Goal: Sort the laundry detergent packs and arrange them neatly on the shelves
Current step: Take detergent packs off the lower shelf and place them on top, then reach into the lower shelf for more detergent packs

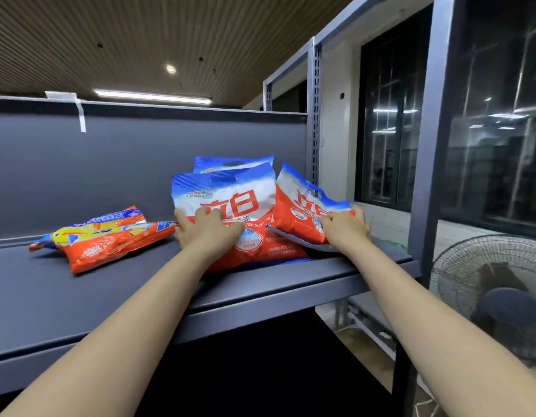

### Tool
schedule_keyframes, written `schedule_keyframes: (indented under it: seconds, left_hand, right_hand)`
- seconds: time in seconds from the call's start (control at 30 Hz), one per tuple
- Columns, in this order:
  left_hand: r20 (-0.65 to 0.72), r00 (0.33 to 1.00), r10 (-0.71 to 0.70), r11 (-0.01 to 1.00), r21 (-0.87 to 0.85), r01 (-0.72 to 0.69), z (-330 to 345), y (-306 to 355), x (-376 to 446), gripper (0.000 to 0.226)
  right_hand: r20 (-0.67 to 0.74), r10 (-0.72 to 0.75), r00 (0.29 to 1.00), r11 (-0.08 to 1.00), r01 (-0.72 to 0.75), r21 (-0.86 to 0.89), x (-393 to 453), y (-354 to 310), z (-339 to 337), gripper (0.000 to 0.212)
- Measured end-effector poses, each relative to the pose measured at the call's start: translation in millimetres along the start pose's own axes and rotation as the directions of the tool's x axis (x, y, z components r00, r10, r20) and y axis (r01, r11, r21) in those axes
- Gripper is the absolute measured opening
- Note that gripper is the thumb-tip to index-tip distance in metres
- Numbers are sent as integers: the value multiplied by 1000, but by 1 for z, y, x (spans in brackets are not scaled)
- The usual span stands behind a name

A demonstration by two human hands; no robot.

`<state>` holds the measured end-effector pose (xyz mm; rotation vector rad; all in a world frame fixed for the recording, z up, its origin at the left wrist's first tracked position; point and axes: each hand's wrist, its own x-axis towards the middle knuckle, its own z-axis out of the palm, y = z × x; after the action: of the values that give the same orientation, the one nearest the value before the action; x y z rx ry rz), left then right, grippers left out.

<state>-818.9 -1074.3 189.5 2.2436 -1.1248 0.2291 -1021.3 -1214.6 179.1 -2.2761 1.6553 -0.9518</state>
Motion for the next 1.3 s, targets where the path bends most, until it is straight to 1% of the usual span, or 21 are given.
schedule_keyframes:
  seconds: [0.07, 0.17, 0.27, 0.37, 0.43, 0.57, 0.7, 0.8, 0.97, 1.1, 1.17, 1.3]
  left_hand:
    - [29, 999, 22, 999, -27, -21, -1, -3, -2, 64]
    - [6, 1000, 31, 997, -74, -30, -7, -3, -9, 58]
    - [-43, 998, 52, 993, -107, -57, -17, 0, -19, 47]
    - [-84, 990, 109, 987, -112, -118, -26, -2, -34, 46]
    - [-131, 981, 140, 985, -84, -152, -33, -4, -44, 44]
    - [-202, 965, 165, 986, 24, -164, -53, -20, -65, 35]
    - [-257, 954, 151, 988, 46, -145, -74, -52, -87, 26]
    - [-295, 948, 123, 991, 90, -100, -90, -79, -103, 25]
    - [-303, 952, 52, 994, 111, -19, -116, -133, -136, 23]
    - [-319, 947, 39, 992, 125, 1, -139, -179, -173, 26]
    - [-345, 938, 36, 991, 135, 11, -153, -203, -191, 27]
    - [-381, 924, 4, 990, 135, 51, -181, -250, -229, 24]
  right_hand:
    - [25, -47, 999, 998, 48, -49, -2, 2, -2, 44]
    - [-36, -114, 993, 993, 113, -43, -11, 4, -3, 41]
    - [-145, -154, 977, 986, 162, 45, -23, -1, -8, 34]
    - [-182, -191, 964, 965, 219, 146, -39, -11, -12, 33]
    - [-172, -243, 955, 940, 276, 202, -51, -17, -13, 34]
    - [-146, -348, 926, 883, 376, 280, -79, -30, -11, 33]
    - [-122, -429, 895, 816, 442, 373, -115, -49, -7, 31]
    - [-99, -466, 879, 800, 467, 377, -142, -69, -1, 34]
    - [-56, -559, 827, 758, 538, 370, -193, -107, 13, 35]
    - [-23, -610, 792, 716, 563, 412, -241, -139, 23, 34]
    - [-30, -623, 782, 697, 572, 433, -267, -156, 27, 33]
    - [-11, -665, 746, 662, 597, 453, -317, -193, 39, 32]
